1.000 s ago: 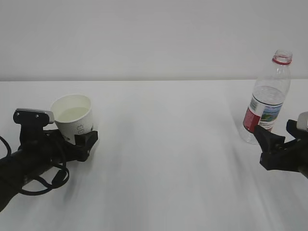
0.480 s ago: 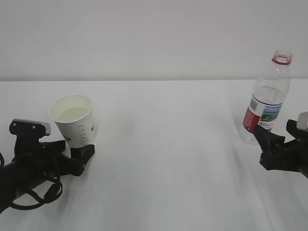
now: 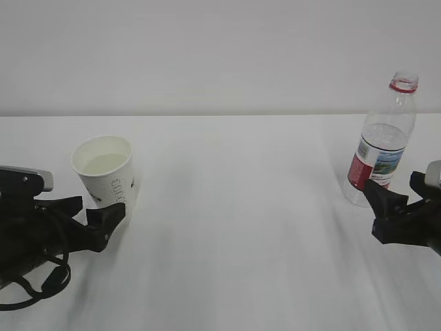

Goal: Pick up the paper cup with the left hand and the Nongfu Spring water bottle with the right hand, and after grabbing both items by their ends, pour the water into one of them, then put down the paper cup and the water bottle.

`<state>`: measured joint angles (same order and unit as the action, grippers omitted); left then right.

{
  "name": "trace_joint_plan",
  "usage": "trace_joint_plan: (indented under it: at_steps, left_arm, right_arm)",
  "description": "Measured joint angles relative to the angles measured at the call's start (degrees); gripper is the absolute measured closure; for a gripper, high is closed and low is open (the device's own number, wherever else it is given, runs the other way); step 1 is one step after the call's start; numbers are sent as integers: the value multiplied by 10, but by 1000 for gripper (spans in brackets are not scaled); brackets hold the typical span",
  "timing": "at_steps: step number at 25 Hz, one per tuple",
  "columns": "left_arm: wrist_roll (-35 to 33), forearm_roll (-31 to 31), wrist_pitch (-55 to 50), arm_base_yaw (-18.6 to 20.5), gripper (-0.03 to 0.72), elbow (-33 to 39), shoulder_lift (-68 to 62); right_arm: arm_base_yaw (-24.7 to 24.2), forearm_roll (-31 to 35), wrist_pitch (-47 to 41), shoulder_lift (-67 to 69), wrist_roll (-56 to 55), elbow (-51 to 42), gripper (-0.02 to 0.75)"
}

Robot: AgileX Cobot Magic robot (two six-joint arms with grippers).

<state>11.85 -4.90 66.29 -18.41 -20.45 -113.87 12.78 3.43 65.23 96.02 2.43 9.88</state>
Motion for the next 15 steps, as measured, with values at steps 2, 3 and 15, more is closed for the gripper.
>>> trace_joint_plan:
  at_steps: [2,3,15]
  left_arm:
    - [0,0,0,0,20,10,15]
    - [0,0,0,0,22,17,20]
    - [3,-16,0,0,45,64,73]
  right_arm:
    - [0,0,0,0,0,0,171]
    - [0,0,0,0,0,0,171]
    - [0,-10,0,-1,-11,0,171]
